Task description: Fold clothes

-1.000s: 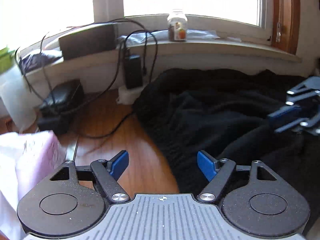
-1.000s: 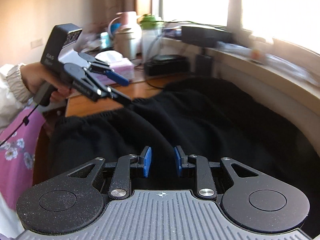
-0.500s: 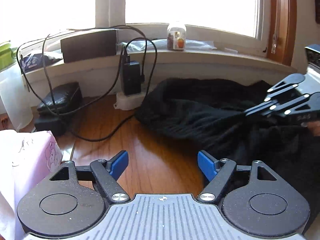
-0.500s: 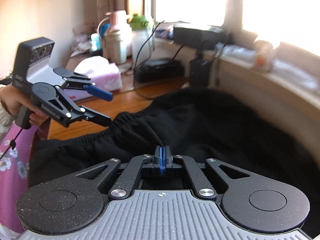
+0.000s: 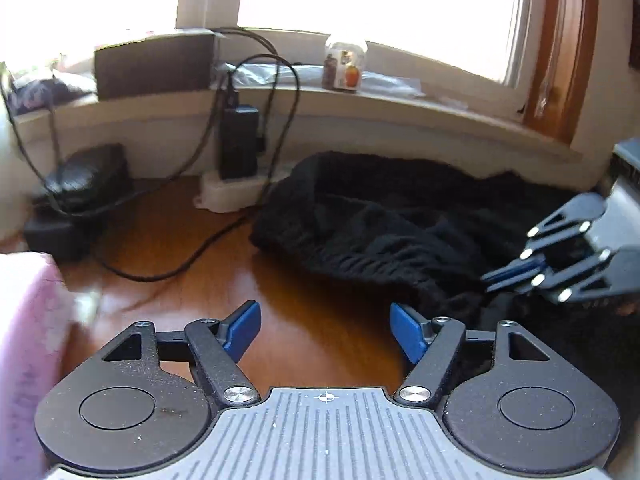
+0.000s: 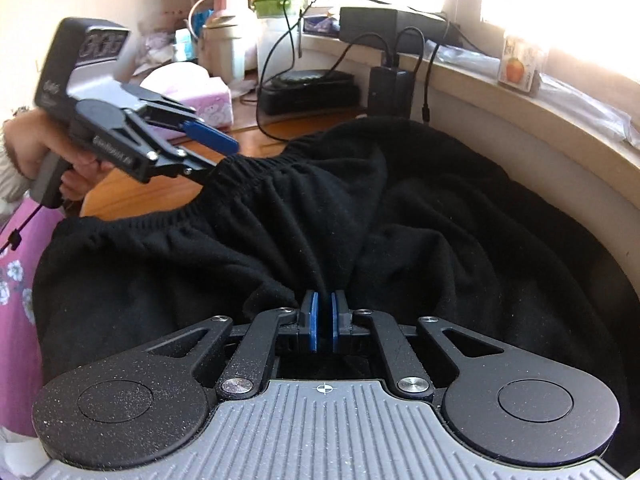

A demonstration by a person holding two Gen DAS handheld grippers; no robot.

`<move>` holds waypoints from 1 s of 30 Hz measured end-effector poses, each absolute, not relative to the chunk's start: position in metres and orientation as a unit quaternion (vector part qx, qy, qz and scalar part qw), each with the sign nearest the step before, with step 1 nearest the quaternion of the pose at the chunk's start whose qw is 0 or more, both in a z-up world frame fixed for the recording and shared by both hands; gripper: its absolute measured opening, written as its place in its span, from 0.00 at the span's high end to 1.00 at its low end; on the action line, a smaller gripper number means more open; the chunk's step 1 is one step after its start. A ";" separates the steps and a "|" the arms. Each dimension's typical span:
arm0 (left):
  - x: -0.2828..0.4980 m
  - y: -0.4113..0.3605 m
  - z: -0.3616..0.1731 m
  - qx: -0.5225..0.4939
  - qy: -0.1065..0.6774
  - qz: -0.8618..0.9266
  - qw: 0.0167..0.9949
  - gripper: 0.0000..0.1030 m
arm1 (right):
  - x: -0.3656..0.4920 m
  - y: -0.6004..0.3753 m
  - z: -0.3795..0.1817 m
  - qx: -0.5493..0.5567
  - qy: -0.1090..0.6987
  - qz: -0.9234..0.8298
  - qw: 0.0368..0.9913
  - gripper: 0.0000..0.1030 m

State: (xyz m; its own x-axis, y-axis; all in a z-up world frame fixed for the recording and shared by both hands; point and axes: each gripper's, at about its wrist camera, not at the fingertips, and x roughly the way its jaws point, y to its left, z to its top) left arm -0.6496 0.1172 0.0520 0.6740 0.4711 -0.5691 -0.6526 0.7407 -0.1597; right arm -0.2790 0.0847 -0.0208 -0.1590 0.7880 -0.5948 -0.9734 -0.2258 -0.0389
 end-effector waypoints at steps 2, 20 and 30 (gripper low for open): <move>-0.647 0.120 0.053 -0.191 0.244 0.302 0.902 0.29 | -0.278 0.083 -0.017 -0.244 0.175 0.740 0.601 0.89; -0.628 0.113 0.062 -0.160 0.263 0.295 0.904 0.28 | -0.277 0.093 -0.009 -0.200 0.142 0.765 0.595 0.96; -0.611 0.122 0.050 -0.151 0.315 0.323 0.879 0.39 | -0.274 0.081 -0.013 -0.222 0.146 0.752 0.604 0.99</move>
